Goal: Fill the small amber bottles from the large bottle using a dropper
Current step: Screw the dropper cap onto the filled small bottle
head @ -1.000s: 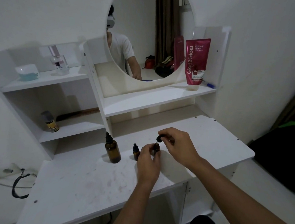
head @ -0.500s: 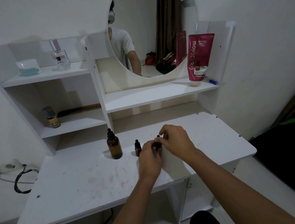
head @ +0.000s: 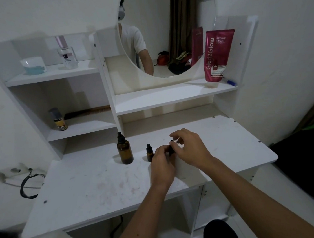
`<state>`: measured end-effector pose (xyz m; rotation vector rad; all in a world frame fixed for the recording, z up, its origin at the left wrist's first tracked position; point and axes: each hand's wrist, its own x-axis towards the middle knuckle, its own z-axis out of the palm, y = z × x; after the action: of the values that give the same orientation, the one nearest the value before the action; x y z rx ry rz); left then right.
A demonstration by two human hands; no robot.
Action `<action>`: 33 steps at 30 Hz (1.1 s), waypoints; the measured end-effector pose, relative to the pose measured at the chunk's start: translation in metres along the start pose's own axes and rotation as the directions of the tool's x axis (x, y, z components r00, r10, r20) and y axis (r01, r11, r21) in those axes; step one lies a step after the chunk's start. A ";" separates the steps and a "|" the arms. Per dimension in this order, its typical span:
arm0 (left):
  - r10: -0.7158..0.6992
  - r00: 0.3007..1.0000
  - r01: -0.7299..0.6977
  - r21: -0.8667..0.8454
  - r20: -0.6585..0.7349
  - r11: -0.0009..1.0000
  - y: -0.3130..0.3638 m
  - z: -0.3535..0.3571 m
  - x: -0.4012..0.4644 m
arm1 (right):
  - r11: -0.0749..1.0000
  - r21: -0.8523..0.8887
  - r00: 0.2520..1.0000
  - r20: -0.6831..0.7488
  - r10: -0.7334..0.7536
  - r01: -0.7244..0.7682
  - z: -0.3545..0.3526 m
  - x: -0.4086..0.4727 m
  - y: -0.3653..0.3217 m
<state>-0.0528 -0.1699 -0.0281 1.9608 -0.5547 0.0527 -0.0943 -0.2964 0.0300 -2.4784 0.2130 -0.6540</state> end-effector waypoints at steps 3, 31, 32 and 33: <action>-0.004 1.000 0.004 0.005 -0.007 1.000 -0.001 0.000 0.000 | 0.999 0.028 0.999 0.034 -0.037 0.036 -0.002 -0.003 0.001; -0.049 0.999 0.049 0.090 -0.002 0.995 -0.003 0.005 0.003 | 0.999 0.034 0.984 0.175 0.020 -0.026 -0.007 0.014 0.004; -0.055 0.998 0.056 0.092 -0.004 0.994 -0.003 0.005 0.004 | 0.999 0.036 0.987 0.160 0.026 -0.032 -0.005 0.014 0.003; -0.063 0.998 0.064 0.092 -0.009 0.994 -0.003 0.005 0.004 | 0.999 0.036 0.989 0.144 0.029 -0.034 -0.004 0.014 0.002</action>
<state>-0.0494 -0.1751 -0.0318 2.0665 -0.4935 0.0449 -0.0844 -0.3035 0.0371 -2.4670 0.1824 -0.4600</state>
